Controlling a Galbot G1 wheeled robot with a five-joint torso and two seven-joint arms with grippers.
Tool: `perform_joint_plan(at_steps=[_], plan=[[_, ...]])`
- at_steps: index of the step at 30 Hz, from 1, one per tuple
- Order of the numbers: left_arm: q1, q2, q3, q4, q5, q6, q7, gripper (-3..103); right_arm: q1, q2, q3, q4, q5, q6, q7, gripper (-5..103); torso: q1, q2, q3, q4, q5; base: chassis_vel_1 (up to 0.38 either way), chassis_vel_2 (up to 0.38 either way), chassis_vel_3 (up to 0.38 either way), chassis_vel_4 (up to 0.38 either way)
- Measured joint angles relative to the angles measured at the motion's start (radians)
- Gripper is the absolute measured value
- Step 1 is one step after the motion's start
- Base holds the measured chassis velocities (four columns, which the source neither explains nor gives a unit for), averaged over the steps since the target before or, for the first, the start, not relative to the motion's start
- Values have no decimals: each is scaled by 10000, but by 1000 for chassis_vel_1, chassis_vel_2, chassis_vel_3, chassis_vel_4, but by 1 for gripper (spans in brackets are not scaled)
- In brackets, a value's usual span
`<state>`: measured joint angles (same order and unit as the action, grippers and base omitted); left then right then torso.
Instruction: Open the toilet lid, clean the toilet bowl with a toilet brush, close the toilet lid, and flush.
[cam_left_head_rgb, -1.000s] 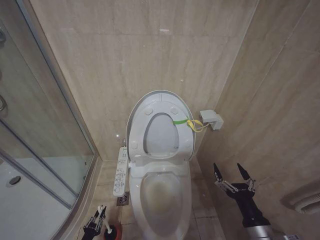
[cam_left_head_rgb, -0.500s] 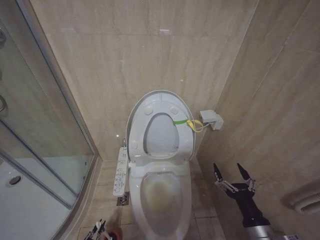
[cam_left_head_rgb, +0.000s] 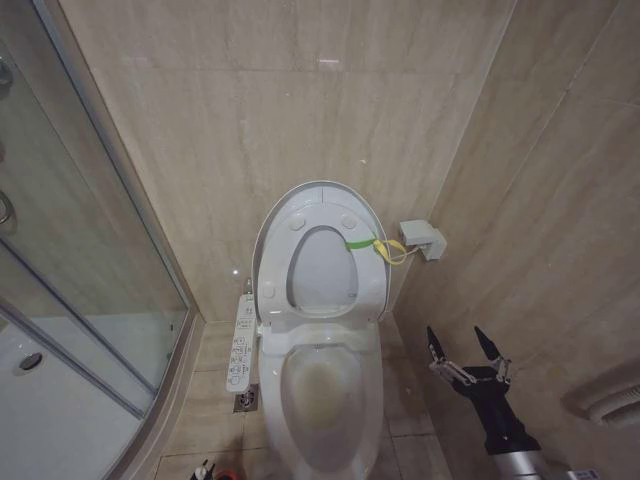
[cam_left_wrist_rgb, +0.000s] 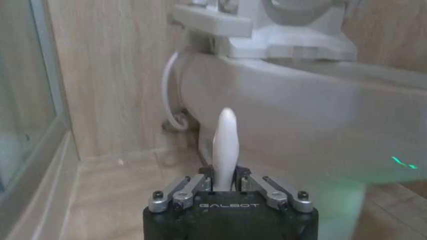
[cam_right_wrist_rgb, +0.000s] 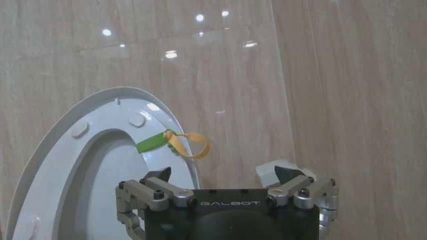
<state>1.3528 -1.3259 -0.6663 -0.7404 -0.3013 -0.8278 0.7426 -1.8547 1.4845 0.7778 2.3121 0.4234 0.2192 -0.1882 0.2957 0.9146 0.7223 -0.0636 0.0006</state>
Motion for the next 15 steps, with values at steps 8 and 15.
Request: perform_joint_plan(at_steps=[8,15], plan=[[65,-61,3,221,8,-4,-26,19,0,0,0,0,0,0,0,100,0,0,0,1,-1,0,0,0,0],[94,32,10,276,-315,20,-19,19,0,0,0,0,0,0,0,100,0,-3,2,1,-13,0,0,0,0]])
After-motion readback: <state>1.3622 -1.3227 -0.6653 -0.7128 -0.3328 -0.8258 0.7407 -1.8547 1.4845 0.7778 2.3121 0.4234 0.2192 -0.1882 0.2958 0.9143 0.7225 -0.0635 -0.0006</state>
